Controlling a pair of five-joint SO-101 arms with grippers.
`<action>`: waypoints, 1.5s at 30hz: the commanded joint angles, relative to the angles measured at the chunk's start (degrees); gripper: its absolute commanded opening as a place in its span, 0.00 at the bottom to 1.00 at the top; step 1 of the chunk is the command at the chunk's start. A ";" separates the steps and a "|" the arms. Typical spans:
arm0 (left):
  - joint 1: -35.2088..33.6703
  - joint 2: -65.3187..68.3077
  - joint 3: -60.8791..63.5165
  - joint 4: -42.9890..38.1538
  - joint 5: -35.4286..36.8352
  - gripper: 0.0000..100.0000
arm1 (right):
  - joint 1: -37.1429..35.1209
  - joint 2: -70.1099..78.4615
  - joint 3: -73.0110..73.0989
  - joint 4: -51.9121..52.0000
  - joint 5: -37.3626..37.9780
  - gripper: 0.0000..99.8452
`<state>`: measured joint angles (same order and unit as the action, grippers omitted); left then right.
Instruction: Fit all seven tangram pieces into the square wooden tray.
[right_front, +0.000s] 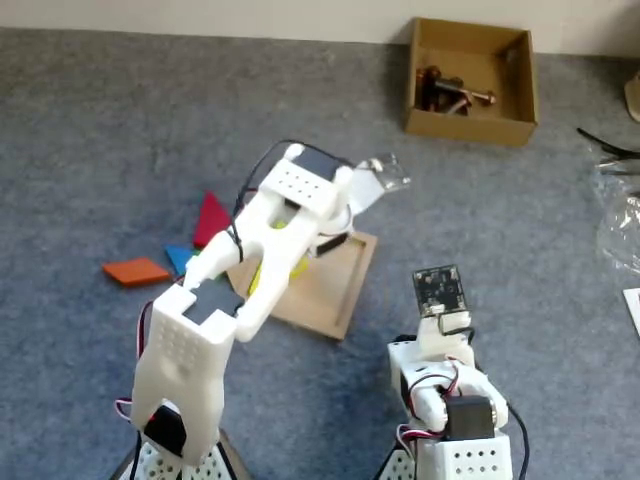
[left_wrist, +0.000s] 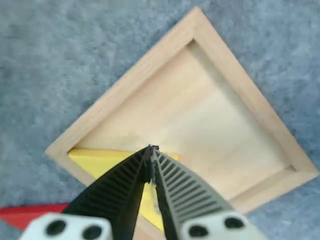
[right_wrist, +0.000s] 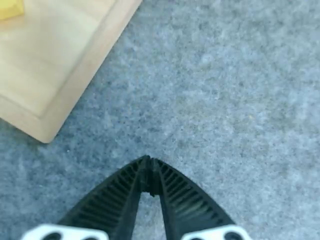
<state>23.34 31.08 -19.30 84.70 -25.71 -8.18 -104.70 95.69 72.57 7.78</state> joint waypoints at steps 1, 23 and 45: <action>-0.57 -1.54 -6.81 3.87 4.04 0.01 | -0.57 -0.48 6.73 -1.01 -0.44 0.01; -21.93 -1.36 -17.63 13.71 13.54 0.01 | -0.57 -0.48 6.73 -1.01 -0.44 0.01; -29.58 -1.54 -16.66 13.71 20.92 0.01 | -0.57 -0.48 6.73 -1.01 -0.44 0.01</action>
<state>-5.93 31.08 -34.33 97.89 -5.14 -8.18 -104.70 95.69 72.57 7.78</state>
